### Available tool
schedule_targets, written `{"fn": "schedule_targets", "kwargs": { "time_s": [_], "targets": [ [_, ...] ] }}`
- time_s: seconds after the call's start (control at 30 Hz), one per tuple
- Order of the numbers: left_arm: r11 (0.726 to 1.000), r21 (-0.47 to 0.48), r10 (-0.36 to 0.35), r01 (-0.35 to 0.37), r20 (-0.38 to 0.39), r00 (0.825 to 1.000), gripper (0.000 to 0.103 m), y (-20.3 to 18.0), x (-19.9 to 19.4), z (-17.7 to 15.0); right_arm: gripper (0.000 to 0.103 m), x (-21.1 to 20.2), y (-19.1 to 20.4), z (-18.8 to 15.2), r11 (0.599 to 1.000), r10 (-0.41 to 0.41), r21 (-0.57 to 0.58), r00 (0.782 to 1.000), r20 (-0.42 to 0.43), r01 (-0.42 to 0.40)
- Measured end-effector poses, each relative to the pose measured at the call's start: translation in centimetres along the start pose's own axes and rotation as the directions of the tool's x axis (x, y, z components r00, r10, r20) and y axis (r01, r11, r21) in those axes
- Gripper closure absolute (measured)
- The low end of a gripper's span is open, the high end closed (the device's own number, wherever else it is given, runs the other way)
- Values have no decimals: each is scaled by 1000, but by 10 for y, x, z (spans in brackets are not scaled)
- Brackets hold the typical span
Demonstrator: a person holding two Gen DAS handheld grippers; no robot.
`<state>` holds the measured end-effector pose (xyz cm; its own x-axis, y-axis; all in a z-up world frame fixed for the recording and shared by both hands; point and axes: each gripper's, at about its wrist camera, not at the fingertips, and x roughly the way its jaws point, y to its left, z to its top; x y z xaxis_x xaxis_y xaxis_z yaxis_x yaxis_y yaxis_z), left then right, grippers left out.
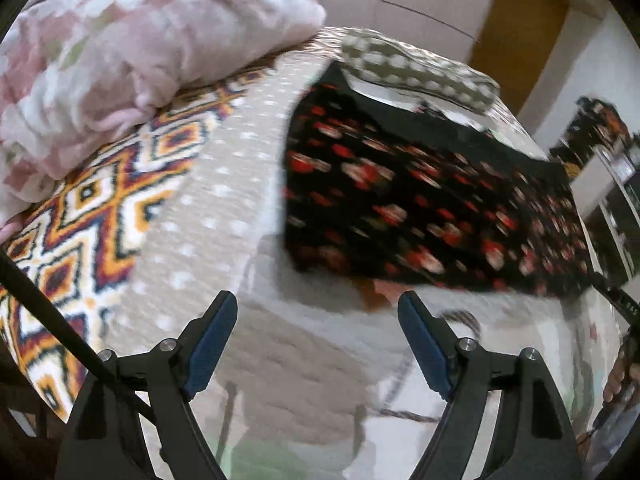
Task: Fold large clothes
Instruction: 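Open both grippers and pull them back from the folded garment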
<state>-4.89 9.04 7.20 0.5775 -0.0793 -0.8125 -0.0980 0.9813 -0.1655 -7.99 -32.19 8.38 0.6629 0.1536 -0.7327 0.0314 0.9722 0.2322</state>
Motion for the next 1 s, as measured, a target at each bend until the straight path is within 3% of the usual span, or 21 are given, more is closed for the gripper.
{"fn": "schedule_targets", "kwargs": {
  "time_s": [0.2,0.37,0.47,0.73,1.0],
  "targets": [
    [997,45,-57,60,-69,996,22,-54,23,-36,76,-10,27,-47,999,19,-45,1000,-21,-19],
    [997,73,-28,37,-111,993,20,-79,40,-60,75,-3,32,-73,999,-4,-43,999,-39,3],
    [993,119,31,-20,-94,995,16,-90,43,-70,70,3,34,-84,997,-51,-68,998,-45,48],
    [992,116,61,-50,-97,993,6,-96,44,-81,59,10,25,-99,998,-68,-20,997,-28,68],
    [991,112,78,-68,-91,993,4,-97,38,-92,37,12,36,-108,994,-91,-63,996,3,91]
  ]
}}
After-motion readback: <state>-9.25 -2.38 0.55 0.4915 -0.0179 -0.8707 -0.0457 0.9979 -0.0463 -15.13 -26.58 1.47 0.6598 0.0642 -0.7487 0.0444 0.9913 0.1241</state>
